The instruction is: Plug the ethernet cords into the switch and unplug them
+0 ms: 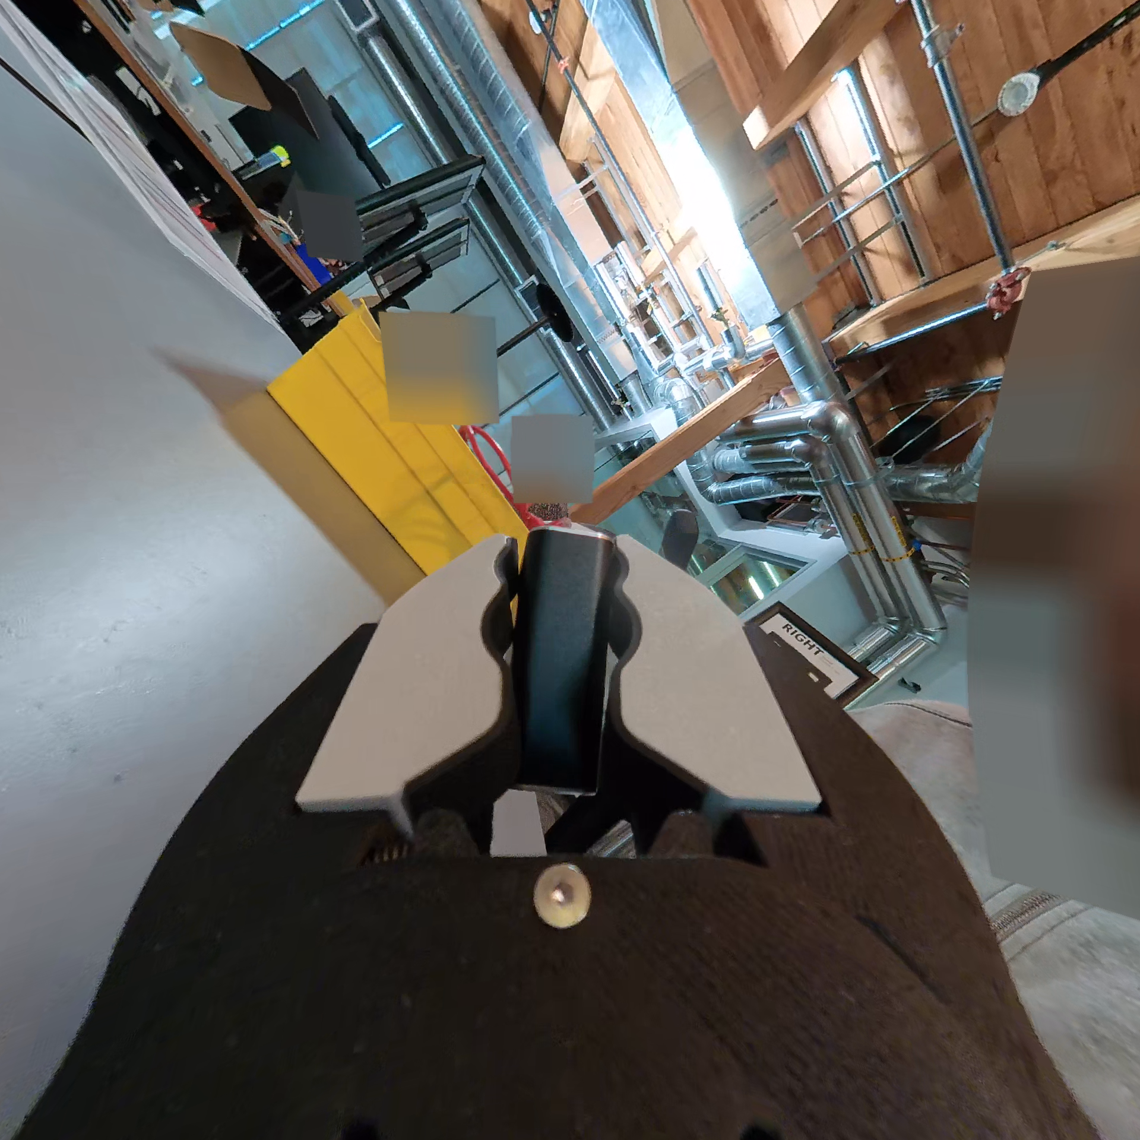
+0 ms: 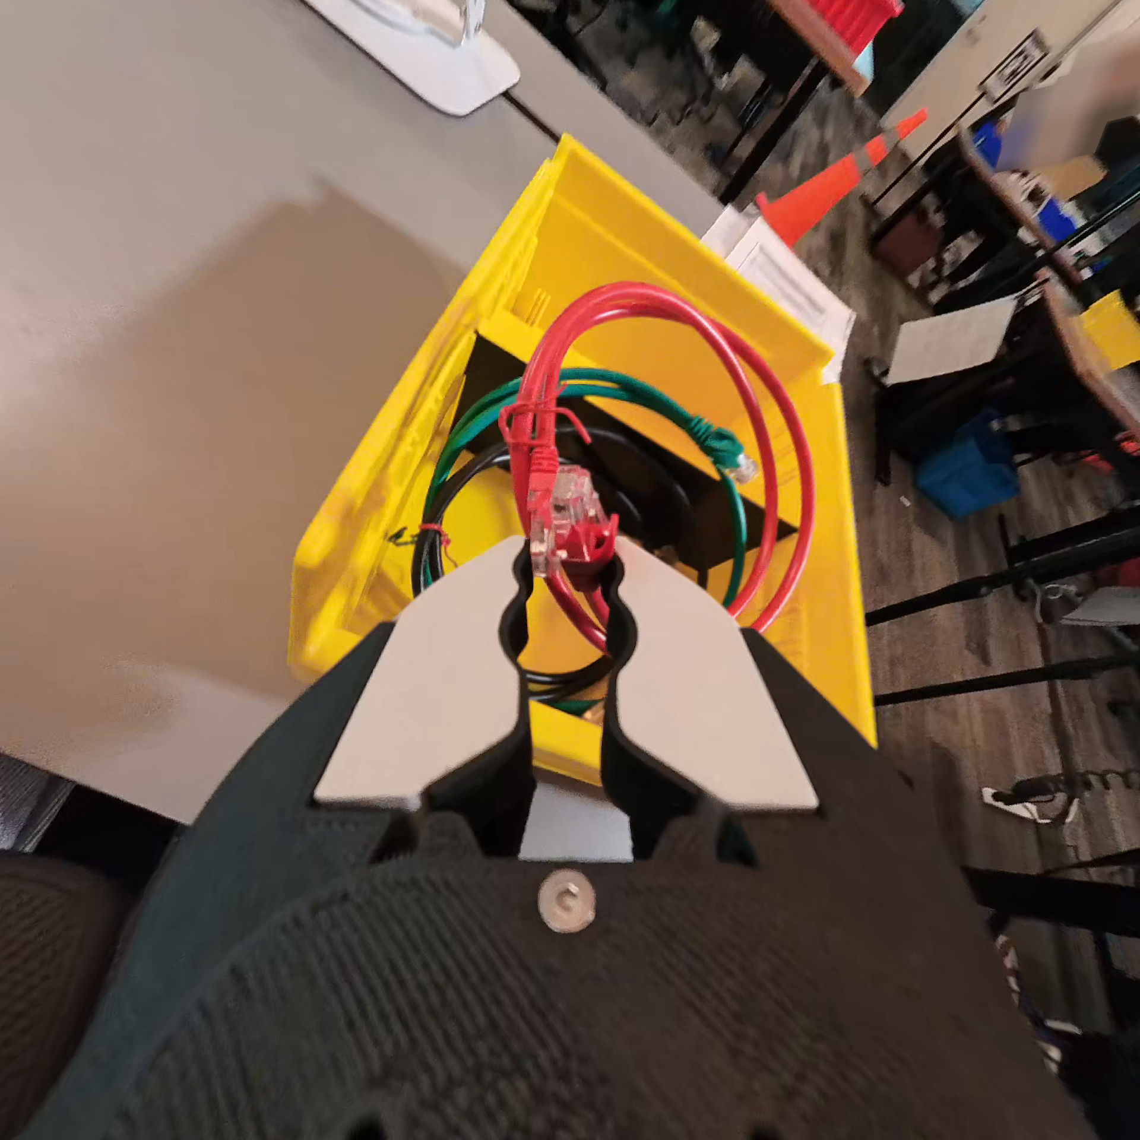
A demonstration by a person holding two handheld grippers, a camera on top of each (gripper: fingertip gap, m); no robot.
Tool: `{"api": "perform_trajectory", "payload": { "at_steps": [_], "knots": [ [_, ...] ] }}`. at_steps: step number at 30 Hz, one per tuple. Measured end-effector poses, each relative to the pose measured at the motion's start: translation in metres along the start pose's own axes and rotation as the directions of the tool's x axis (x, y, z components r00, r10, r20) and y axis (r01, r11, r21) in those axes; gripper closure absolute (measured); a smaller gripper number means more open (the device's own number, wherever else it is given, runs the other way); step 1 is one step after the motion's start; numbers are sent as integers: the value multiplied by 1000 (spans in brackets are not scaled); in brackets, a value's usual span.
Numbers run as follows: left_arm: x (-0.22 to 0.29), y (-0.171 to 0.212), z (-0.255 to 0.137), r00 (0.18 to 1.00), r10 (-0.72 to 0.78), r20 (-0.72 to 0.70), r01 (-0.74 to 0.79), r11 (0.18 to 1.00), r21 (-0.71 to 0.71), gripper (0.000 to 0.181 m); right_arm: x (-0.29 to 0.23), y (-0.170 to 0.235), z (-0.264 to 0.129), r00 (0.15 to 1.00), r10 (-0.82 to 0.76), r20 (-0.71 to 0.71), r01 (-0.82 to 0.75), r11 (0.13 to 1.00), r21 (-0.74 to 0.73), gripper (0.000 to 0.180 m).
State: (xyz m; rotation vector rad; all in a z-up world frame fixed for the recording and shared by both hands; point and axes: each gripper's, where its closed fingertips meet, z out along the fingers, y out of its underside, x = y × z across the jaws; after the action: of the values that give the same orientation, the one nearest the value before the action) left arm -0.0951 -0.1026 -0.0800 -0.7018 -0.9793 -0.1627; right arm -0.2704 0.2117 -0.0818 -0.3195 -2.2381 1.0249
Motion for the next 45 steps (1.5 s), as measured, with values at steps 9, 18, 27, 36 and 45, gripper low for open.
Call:
{"api": "perform_trajectory", "payload": {
  "at_steps": [9, 18, 27, 36, 45],
  "knots": [
    [2, 0, -1, 999, -37, -32, 37, 999, -3, 155, -24, 31, 18, 992, 35, 123, -12, 983, -182, 157],
    [2, 0, -1, 998, -47, -36, 47, 999, -5, 155, -26, 37, 26, 976, 158, 153, -129, 974, -188, 128],
    [1, 0, -1, 999, -44, -27, 43, 999, -10, 155, 12, -13, -6, 935, 333, 119, -350, 922, 169, 127],
    [2, 7, 2, 999, -38, -19, 37, 998, -54, 155, -85, -130, -44, 950, 84, 300, -248, 787, 565, 139],
    [14, 24, 17, 960, -240, -146, 237, 971, -36, 155, -262, -162, -25, 863, -362, 352, 74, 781, 621, 119]
  ]
}}
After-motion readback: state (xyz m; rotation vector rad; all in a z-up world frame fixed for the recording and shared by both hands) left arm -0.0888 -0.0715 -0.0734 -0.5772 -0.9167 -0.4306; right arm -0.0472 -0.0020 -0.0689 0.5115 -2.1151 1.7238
